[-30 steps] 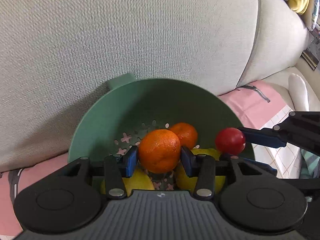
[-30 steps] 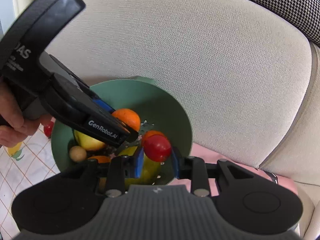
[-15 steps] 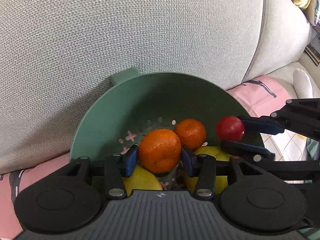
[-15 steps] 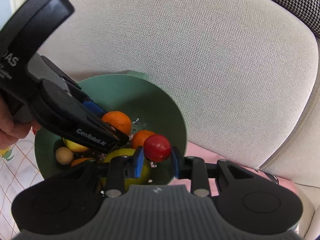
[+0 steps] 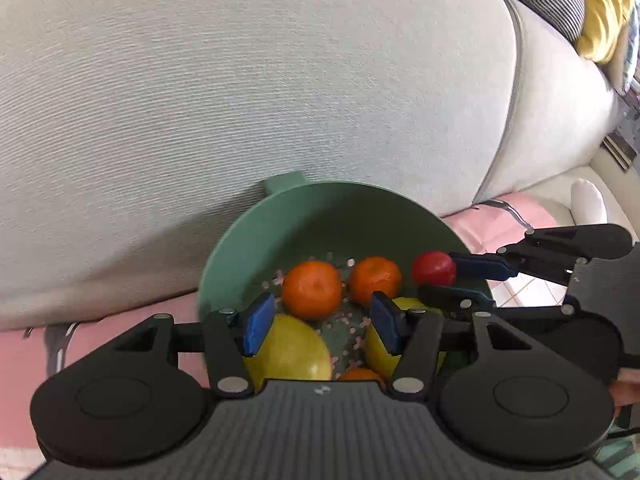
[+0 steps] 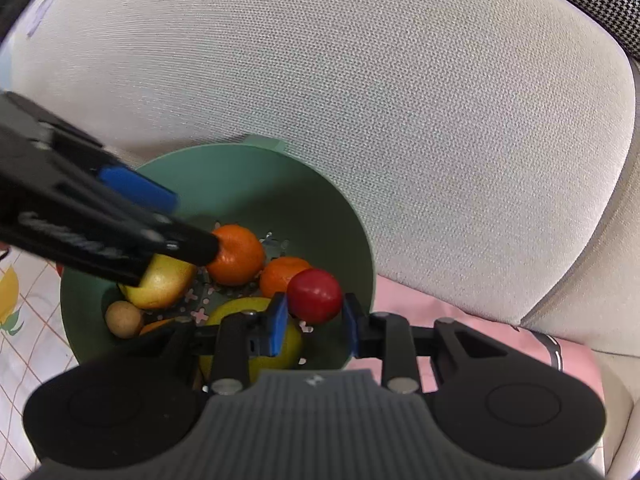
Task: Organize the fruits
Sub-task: 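Carry the mandarin and cherry tomato over the green colander and lower them inside, then open both grippers to release the mandarin and tomato into the colander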
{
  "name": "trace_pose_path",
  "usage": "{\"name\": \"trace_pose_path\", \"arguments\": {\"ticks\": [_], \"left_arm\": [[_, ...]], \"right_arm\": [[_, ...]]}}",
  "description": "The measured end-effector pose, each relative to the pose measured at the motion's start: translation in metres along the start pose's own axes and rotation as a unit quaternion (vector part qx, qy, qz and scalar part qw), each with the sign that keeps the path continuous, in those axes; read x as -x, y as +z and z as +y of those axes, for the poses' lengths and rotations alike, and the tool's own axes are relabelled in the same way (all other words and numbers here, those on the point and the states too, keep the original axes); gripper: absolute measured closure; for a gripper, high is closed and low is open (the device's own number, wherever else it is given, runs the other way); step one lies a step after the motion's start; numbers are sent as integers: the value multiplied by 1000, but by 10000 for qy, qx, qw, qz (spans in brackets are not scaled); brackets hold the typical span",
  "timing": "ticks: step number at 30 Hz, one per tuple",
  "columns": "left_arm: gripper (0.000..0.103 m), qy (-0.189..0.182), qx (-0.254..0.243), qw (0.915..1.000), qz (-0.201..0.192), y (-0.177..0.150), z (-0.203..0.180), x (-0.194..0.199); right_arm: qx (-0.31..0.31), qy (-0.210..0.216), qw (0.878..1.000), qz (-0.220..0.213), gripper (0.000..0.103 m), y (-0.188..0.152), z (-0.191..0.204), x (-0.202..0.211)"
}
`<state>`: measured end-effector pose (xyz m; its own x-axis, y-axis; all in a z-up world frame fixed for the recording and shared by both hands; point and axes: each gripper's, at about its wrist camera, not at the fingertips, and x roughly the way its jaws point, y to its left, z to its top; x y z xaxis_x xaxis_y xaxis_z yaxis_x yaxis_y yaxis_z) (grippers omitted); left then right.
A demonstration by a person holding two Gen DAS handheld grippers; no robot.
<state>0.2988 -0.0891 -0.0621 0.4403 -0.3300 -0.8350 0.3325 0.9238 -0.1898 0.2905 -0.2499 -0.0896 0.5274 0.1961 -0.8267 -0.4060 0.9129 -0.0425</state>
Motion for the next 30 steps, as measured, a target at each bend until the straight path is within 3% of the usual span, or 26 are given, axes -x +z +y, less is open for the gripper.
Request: {"name": "trace_pose_path", "arguments": {"ticks": [16, 30], "left_arm": [[37, 228, 377, 9981, -423, -40, 20, 74], [37, 721, 580, 9907, -1002, -104, 21, 125]], "right_arm": [[-247, -78, 9996, -100, 72, -6, 1, 9], [-529, 241, 9918, -1141, 69, -32, 51, 78]]}}
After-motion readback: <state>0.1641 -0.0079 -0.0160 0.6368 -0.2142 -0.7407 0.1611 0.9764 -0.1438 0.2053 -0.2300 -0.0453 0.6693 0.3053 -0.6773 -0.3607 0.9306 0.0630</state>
